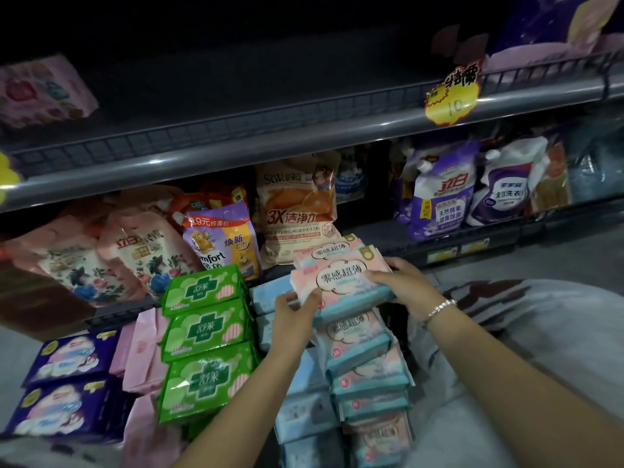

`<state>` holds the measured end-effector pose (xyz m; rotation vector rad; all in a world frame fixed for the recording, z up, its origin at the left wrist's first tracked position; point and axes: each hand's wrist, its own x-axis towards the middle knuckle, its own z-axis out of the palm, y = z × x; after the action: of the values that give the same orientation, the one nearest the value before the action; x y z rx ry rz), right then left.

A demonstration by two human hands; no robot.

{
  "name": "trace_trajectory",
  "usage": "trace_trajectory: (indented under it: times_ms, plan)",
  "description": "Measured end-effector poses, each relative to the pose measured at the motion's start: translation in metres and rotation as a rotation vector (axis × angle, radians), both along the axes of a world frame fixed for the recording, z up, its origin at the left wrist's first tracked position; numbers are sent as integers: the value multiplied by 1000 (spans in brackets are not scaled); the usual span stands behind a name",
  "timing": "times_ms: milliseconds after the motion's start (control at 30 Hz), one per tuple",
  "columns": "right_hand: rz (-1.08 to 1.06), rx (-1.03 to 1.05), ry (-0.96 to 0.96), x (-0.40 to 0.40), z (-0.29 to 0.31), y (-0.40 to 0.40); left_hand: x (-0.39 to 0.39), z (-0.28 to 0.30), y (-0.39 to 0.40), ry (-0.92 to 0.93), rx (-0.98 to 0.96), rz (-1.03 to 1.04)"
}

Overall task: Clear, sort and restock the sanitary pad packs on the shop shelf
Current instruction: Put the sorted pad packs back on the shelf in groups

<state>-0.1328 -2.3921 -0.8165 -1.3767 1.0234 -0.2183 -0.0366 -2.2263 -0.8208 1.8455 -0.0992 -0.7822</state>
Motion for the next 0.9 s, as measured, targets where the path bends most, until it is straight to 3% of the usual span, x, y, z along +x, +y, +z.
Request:
trace_trajectory:
  times_ms: [133, 367, 567, 900]
  plan:
    - [-2, 31, 3, -5, 10, -6, -2, 6, 1, -35, -28, -3]
    - [217, 78, 212, -35, -13, 15, -28, -16, 14, 193, 23, 17]
    - [39, 107, 64, -40, -15, 19, -32, -17, 5, 255, -72, 64]
    - [-10, 57, -28, -16, -13, 11, -13, -5, -21, 105, -86, 45]
